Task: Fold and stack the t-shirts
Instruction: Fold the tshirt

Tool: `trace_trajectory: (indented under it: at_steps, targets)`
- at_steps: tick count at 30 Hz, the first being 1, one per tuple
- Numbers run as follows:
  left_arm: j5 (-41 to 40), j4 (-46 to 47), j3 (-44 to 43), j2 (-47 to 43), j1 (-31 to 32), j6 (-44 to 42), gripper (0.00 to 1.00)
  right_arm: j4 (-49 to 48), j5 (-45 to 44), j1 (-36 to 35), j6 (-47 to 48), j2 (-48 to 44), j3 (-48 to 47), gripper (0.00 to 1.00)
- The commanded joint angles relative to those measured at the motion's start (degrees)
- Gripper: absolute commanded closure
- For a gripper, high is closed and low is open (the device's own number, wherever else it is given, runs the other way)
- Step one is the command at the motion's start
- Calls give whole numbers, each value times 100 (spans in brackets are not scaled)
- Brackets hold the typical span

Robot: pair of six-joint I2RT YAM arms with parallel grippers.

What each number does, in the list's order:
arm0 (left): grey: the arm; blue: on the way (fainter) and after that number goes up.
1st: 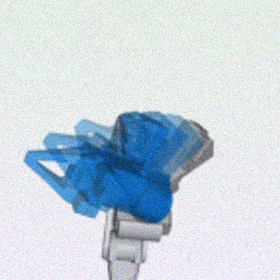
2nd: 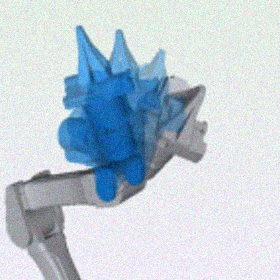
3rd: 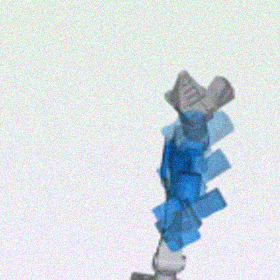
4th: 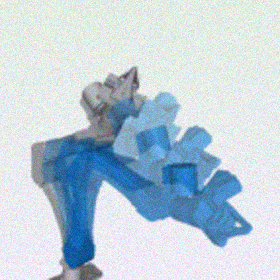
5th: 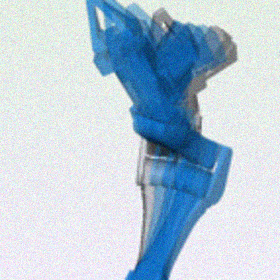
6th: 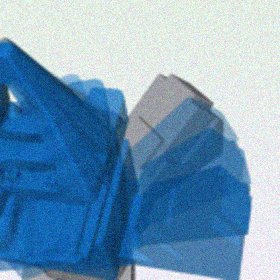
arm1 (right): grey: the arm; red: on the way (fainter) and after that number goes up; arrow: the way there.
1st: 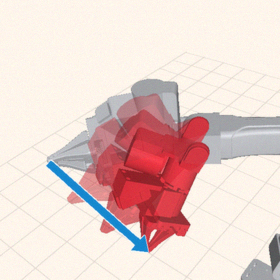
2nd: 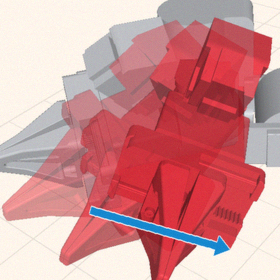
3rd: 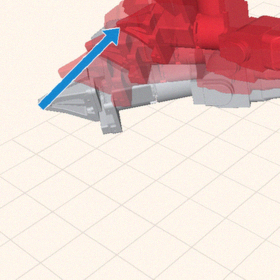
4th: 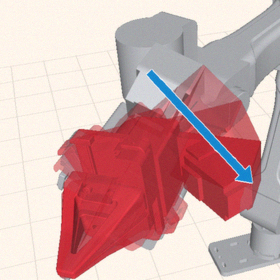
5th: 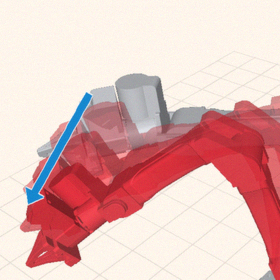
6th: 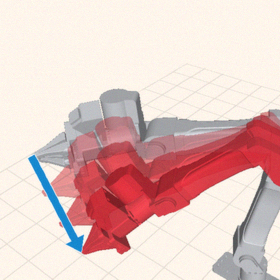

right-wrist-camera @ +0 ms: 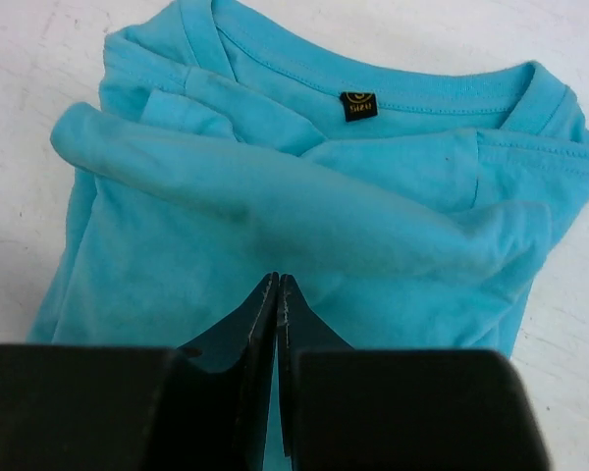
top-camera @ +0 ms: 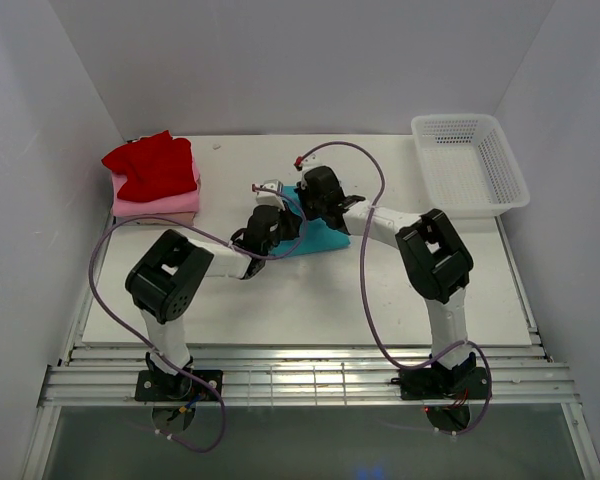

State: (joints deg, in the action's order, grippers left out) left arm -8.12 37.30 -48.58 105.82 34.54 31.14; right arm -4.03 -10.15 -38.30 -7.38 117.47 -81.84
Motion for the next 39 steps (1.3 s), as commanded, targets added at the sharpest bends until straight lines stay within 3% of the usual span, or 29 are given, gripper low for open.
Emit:
trace_trajectory:
  at_steps: [1, 11, 16, 21, 24, 26, 29, 31, 34, 39]
  targets:
    - [196, 181, -64, 131, 61, 94, 100, -98, 180, 7, -71, 144, -393, 92]
    - [153, 304, 296, 150, 210, 130, 100, -202, -82, 77, 262, 866, -1203, 92]
    - [65, 15, 410, -561, 211, -343, 100, -607, -434, 78, 465, -10, -502, 92]
    - [-681, -836, 639, -1870, 193, -775, 100, -634, -312, 69, 457, -1190, 466, 92]
    - [-963, -1066, 788, -2275, 97, -960, 81, -407, -145, 69, 316, -1595, 854, 92]
    - [-850, -1207, 762, -2285, -9, -978, 74, -239, 4, 60, 246, -1596, 968, 92]
    - [-157, -1514, 543, -1970, -325, -864, 50, -54, 57, 60, 97, -1429, 1065, 92]
    - [805, -1550, 437, -1646, -693, -575, 28, 121, 127, 60, 35, -1219, 1065, 92]
    - [1776, -1489, 393, -1346, -1011, -407, 17, 262, 198, 60, -71, -911, 1030, 92]
    - [2094, -1445, 437, -1204, -1187, -415, 11, 394, 277, 60, -106, -437, 881, 92]
